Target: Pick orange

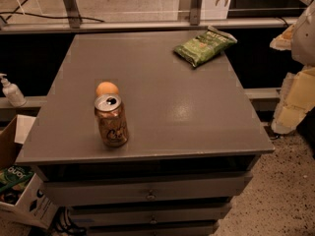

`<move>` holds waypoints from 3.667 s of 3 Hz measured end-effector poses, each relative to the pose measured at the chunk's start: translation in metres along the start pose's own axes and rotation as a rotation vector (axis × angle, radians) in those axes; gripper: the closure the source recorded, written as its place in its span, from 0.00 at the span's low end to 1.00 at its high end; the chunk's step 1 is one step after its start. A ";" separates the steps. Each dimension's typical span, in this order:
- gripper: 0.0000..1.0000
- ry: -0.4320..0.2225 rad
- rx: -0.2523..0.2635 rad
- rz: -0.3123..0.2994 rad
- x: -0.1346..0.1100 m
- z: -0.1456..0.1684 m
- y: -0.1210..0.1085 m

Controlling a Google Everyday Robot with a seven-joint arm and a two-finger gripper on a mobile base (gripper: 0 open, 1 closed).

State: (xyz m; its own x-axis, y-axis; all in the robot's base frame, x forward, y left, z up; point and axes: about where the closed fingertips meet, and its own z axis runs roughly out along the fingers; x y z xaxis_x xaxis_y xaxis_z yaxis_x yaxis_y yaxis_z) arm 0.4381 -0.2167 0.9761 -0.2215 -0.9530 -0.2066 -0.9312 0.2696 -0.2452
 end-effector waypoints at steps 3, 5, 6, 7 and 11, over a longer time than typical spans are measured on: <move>0.00 -0.107 0.003 -0.024 -0.028 0.028 -0.008; 0.00 -0.377 -0.046 -0.081 -0.122 0.095 -0.024; 0.00 -0.505 -0.078 -0.110 -0.178 0.115 -0.025; 0.00 -0.613 -0.123 -0.127 -0.230 0.129 -0.012; 0.00 -0.711 0.000 -0.225 -0.282 0.177 -0.039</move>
Offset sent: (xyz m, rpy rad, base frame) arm 0.0139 0.0164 -0.0135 0.0560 -0.0088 0.0352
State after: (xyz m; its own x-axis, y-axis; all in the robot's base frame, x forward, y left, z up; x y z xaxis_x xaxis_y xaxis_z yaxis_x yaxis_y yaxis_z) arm 0.5881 0.0661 0.8761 0.2148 -0.6661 -0.7142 -0.9320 0.0789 -0.3538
